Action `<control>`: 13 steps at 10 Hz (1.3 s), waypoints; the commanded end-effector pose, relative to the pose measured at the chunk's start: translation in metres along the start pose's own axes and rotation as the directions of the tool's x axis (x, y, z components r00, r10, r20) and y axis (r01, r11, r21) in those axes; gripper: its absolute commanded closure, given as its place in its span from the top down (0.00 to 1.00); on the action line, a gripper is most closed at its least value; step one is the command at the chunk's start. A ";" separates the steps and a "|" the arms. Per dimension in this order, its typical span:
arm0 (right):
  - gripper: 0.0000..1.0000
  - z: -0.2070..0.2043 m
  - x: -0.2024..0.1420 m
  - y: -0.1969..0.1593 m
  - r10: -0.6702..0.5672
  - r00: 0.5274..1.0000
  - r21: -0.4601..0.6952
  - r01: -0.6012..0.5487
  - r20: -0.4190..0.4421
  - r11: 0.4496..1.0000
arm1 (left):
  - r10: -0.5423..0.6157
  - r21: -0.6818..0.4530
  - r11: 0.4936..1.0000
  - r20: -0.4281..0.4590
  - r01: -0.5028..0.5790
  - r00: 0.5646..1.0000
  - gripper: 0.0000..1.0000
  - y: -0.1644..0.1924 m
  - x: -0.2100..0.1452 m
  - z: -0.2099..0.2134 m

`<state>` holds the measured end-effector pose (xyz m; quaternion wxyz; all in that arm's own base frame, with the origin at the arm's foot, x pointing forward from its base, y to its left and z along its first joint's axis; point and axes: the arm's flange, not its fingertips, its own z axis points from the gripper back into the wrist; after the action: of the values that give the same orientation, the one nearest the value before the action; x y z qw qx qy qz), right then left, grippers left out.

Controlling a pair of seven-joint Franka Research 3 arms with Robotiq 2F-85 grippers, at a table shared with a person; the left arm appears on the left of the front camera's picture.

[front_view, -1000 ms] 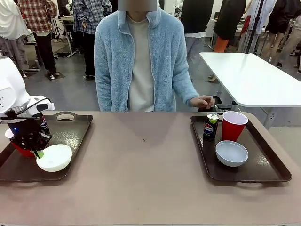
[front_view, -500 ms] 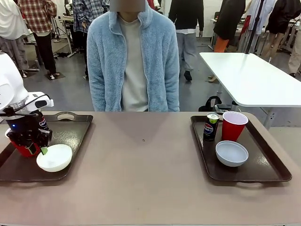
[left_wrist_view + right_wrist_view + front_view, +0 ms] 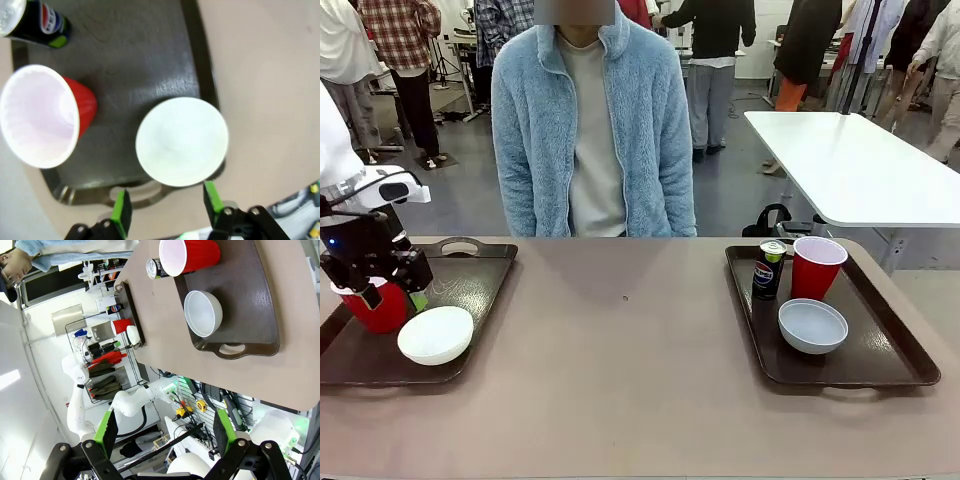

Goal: Prepare tableware on both trays.
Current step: Pick up a Picnic Bowl from the table and place it on a Handle tray.

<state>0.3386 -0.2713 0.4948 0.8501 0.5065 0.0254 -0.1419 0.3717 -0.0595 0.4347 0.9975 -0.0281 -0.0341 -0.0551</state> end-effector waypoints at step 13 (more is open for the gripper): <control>1.00 -0.003 -0.003 0.001 -0.011 1.000 0.010 0.011 0.010 1.000 | -0.014 -0.008 1.000 0.024 0.014 1.000 1.00 -0.007 0.002 0.045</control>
<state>0.3387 -0.2713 0.4948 0.8502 0.5064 0.0254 -0.1418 0.3708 -0.0639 0.4825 0.9967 -0.0292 -0.0482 -0.0577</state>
